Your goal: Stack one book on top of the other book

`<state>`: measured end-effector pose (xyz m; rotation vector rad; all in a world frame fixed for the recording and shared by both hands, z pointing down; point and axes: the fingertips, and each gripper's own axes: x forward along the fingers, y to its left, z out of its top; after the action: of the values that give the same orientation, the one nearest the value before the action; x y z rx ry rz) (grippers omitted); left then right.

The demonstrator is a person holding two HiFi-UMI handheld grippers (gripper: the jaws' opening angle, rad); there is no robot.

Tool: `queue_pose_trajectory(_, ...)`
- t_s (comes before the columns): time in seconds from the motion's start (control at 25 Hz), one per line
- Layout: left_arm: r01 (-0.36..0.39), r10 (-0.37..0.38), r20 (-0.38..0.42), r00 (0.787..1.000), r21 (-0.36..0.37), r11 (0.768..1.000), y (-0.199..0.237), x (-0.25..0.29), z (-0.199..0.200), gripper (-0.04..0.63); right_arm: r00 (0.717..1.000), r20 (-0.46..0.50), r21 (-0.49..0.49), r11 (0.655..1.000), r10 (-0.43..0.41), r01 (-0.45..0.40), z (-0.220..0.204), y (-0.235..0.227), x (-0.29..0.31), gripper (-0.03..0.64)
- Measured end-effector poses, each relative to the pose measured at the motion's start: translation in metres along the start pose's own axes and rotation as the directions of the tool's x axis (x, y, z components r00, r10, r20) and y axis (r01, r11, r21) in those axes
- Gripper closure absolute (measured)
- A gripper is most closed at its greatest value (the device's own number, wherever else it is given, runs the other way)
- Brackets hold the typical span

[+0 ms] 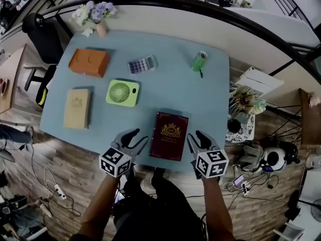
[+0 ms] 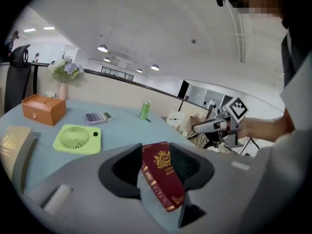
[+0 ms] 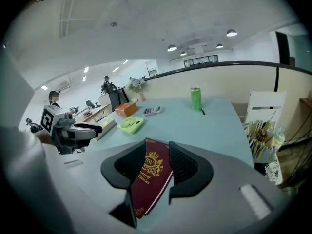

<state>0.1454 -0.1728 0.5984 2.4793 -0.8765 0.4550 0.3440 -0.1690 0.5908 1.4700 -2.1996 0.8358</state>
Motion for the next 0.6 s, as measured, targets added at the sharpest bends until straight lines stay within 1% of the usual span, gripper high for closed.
queue_pose_trajectory(0.36, 0.025, -0.032, -0.092, 0.995, -0.075, 0.997, 0.002, 0.038, -0.049, 0.342, 0.993, -0.115, 0.09, 0.996, 0.021, -0.01, -0.058, -0.01, 0.037, 0.483)
queue_pose_trajectory(0.6, 0.019, -0.034, -0.13, 0.991, -0.115, 0.993, 0.006, 0.06, -0.071, 0.325, 0.987, -0.161, 0.136, 0.991, 0.026, -0.004, -0.085, -0.017, 0.052, 0.479)
